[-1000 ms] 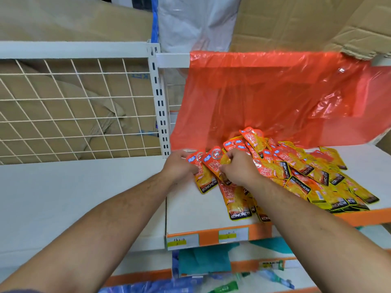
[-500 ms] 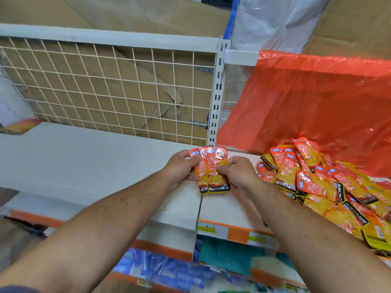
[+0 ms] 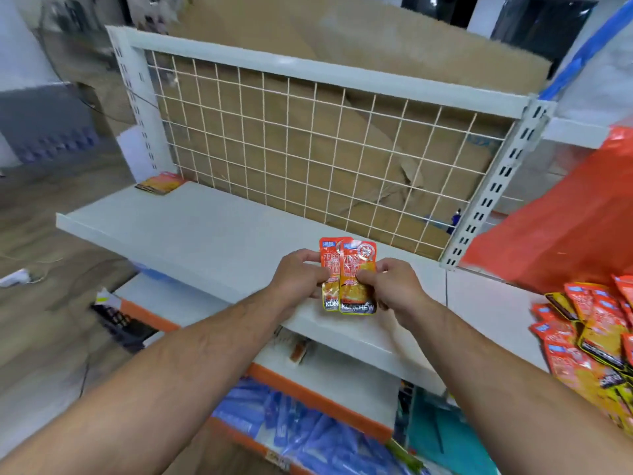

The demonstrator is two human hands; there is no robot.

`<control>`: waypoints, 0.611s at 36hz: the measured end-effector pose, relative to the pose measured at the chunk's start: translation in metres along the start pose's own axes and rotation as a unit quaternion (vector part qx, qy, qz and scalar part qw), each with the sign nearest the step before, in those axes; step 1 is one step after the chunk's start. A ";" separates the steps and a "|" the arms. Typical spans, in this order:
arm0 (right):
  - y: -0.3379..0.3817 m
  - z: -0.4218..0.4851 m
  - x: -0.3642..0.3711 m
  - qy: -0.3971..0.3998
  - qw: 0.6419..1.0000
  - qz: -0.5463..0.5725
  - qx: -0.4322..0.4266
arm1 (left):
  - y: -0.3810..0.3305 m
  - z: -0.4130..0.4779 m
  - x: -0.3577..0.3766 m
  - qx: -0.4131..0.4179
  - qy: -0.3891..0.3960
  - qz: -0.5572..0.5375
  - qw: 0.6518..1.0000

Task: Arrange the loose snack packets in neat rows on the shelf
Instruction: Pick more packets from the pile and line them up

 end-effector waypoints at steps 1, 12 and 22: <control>0.008 -0.002 0.015 0.003 1.000 0.001 -0.001 | 0.002 0.002 -0.016 -0.003 0.004 -0.002 1.000; 0.080 0.001 0.164 0.030 0.998 0.048 -0.001 | 0.010 0.028 -0.187 0.014 -0.070 0.008 0.997; 0.122 0.050 0.253 0.072 0.994 0.076 0.008 | 0.019 0.074 -0.295 -0.012 -0.174 -0.004 0.985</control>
Point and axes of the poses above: each hand's wrist, its own z-axis towards the middle knuckle, its own x-axis out of the palm, y = z × x, the point moved 4 cm from there along z, towards the middle knuckle, and after that the axes turned 1 degree about -y, right-handed, at the moved point
